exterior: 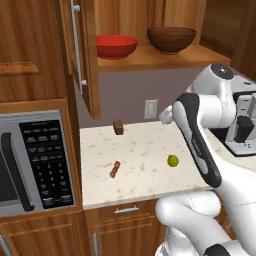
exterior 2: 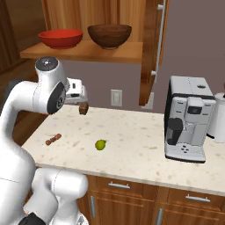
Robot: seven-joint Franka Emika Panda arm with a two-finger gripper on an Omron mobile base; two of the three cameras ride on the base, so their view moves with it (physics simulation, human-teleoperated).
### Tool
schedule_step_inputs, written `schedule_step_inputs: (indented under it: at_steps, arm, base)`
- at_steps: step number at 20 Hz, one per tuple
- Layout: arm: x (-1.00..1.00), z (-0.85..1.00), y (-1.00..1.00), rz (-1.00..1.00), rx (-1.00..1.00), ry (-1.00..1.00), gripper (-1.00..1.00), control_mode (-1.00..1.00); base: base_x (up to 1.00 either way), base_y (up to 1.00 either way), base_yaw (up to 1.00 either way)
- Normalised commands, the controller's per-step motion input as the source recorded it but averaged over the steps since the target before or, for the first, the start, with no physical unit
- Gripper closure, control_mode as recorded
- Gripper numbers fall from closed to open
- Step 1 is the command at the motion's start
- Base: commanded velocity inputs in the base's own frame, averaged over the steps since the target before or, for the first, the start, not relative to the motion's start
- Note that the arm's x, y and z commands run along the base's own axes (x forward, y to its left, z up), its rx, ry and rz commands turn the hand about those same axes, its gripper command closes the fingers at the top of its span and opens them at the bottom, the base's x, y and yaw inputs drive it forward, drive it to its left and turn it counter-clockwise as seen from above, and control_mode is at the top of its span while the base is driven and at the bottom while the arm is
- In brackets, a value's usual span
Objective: Pick both bowls and place them on the counter. Then place the pear in one bowl and place the kebab skewer in the other bowl.
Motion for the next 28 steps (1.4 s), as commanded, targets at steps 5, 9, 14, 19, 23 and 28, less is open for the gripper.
schedule_step_inputs:
  at_steps: [5,9,14,19,23,28]
  arm:
    - [-0.2,0.62,-0.05,0.02,-0.11,-0.33,-1.0,-1.0]
    - [0.0,0.99,-0.05,-0.04,-0.2,-0.02,-1.0,-1.0]
    - [0.0,0.94,-0.04,-0.04,-0.24,0.0,-1.0,-1.0]
    - [0.01,0.36,-0.05,-0.03,-0.2,0.01,-1.0,-1.0]
    - [0.04,-0.03,-0.06,-0.02,0.0,-0.02,-1.0,-1.0]
    - [0.1,0.42,-0.03,0.0,-0.08,-0.2,-1.0,-1.0]
  base:
    - [0.0,0.0,0.0]
    - [0.0,0.0,0.0]
    - [0.0,0.0,0.0]
    - [0.0,0.0,0.0]
    - [0.0,0.0,0.0]
    - [0.0,0.0,0.0]
